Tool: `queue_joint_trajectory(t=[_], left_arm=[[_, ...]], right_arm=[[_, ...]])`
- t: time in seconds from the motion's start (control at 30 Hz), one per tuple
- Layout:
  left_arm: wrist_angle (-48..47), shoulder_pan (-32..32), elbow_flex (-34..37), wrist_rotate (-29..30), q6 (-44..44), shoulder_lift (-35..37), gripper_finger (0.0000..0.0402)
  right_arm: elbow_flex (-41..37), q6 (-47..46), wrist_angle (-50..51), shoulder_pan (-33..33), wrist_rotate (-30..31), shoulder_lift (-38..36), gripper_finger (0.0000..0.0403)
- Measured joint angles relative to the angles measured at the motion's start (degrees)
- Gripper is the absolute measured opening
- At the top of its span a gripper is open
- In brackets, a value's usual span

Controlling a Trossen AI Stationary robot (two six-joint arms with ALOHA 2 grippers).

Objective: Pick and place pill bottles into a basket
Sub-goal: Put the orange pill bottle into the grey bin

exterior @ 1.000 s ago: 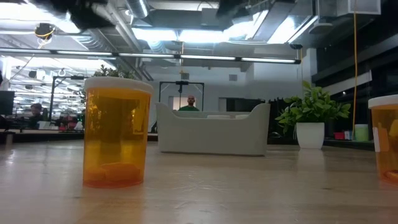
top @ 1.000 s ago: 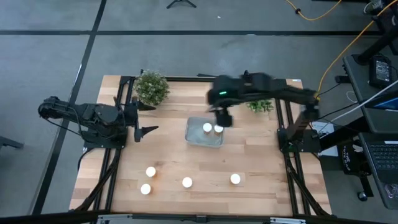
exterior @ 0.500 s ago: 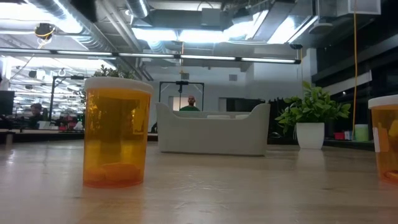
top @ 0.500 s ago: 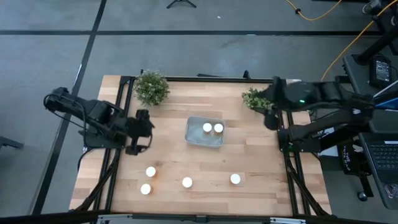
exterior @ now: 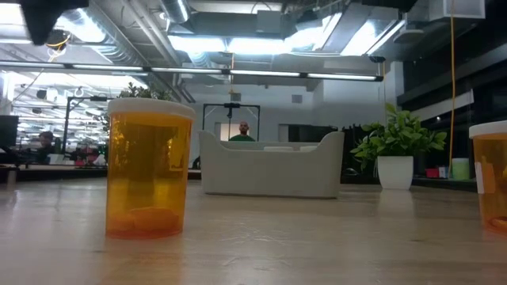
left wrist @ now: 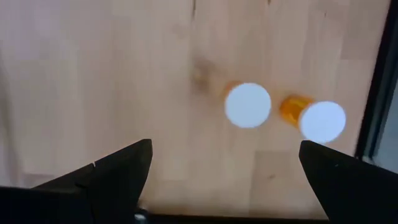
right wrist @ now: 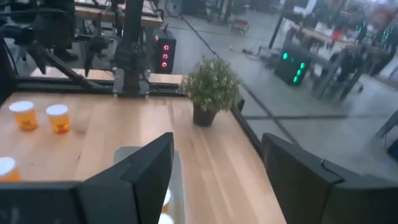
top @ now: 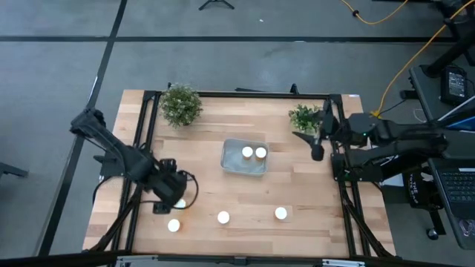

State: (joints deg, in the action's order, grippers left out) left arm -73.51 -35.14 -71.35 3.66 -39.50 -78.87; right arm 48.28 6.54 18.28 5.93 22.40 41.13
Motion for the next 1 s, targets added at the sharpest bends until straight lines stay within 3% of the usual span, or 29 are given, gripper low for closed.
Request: queue_joint_trajectory(t=[0.13, 0.37, 1.0], left_arm=[[3.49, -0.94, 0.0, -0.83, -4.49, -3.54, 0.04], [5.35, -1.98, 0.0, 5.11, -10.3, -5.8, 0.04], [9.2, -7.04, 3.66, 6.79, -22.18, -7.56, 0.04]], right_arm=[[0.43, 3.23, -2.03, 0.0, -0.07, 1.64, 0.0245], [1.02, 6.86, -3.52, 0.0, -3.04, 1.85, 0.0245], [1.06, 8.94, -3.54, 0.0, -5.12, 1.44, 0.0245]])
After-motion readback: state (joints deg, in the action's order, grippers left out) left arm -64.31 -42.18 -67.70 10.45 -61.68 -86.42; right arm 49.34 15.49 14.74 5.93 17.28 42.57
